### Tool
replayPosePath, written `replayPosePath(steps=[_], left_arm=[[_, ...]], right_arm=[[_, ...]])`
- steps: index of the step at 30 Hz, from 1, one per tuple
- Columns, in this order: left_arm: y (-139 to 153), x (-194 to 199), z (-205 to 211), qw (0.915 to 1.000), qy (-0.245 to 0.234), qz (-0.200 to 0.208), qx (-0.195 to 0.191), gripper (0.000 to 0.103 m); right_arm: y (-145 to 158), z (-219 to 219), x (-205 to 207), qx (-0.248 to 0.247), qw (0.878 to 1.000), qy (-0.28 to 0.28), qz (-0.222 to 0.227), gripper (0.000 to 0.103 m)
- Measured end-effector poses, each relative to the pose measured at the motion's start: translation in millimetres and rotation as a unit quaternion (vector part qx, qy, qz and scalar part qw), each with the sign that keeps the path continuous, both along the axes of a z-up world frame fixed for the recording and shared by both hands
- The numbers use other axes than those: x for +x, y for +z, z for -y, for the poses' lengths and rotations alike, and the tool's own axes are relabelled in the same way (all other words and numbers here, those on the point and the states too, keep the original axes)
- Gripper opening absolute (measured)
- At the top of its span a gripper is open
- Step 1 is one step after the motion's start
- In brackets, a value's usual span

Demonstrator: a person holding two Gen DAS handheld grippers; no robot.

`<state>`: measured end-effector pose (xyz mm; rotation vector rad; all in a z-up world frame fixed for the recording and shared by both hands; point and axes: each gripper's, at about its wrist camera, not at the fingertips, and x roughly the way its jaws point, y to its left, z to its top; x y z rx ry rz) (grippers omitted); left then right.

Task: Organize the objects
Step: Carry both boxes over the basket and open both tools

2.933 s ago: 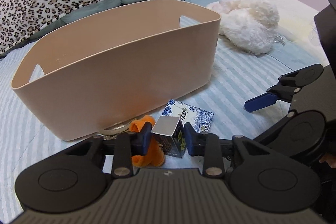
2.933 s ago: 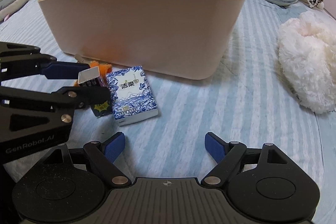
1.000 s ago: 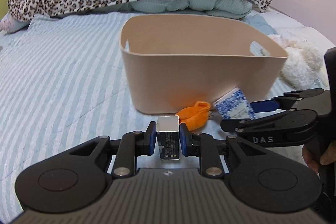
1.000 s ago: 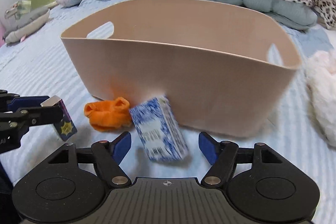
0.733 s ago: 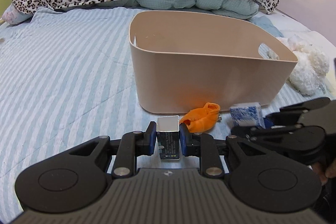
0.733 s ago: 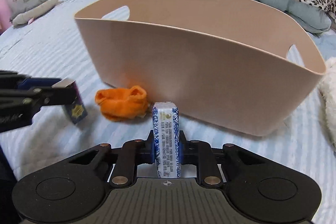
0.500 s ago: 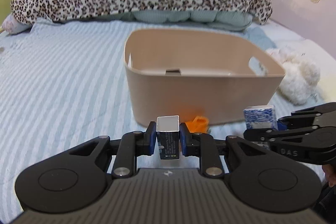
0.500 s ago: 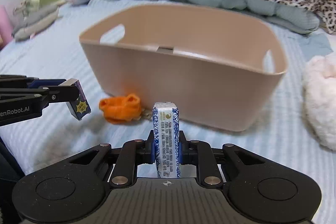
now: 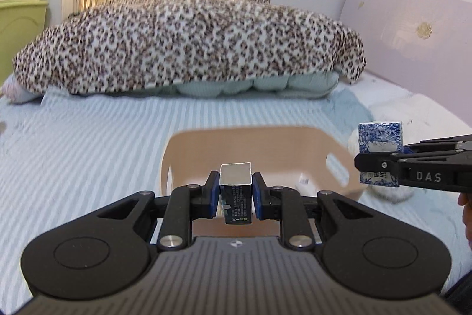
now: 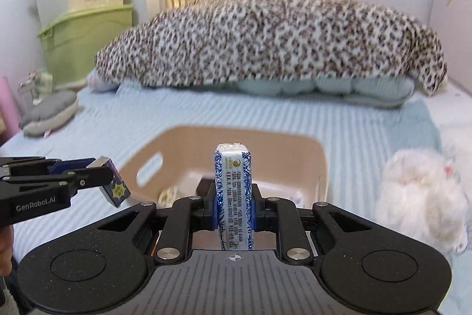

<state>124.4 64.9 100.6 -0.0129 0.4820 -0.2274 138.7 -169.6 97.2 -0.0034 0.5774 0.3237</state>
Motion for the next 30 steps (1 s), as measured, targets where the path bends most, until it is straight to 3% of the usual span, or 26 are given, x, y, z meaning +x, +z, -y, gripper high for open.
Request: replayPosePath(steps=[5, 11, 19, 25, 29, 30], left_arm=[[15, 20, 16, 0.9997, 0.001, 0.025, 0.007, 0.025], [12, 56, 35, 0.9992, 0.014, 0.022, 0.030, 0.025], [-29, 100, 46, 0.9971, 0.018, -0.051, 0.053, 0.025], [-61, 120, 54, 0.9895, 0.028, -0.114, 0.084, 0.025], [-72, 126, 49, 0.9847, 0.039, -0.155, 0.070, 0.025], [-73, 125, 47, 0.9845, 0.037, -0.158, 0.067, 0.026]], right_arm=[[6, -2, 19, -0.004, 1.000, -0.012, 0.020, 0.018], [-4, -7, 44, -0.003, 1.000, -0.020, 0.024, 0.018], [-32, -13, 74, -0.023, 0.999, -0.036, 0.001, 0.019], [-60, -13, 87, -0.036, 0.997, -0.035, -0.058, 0.019], [-67, -15, 86, -0.044, 0.996, -0.032, -0.073, 0.021], [-67, -16, 85, -0.046, 0.996, -0.031, -0.075, 0.028]])
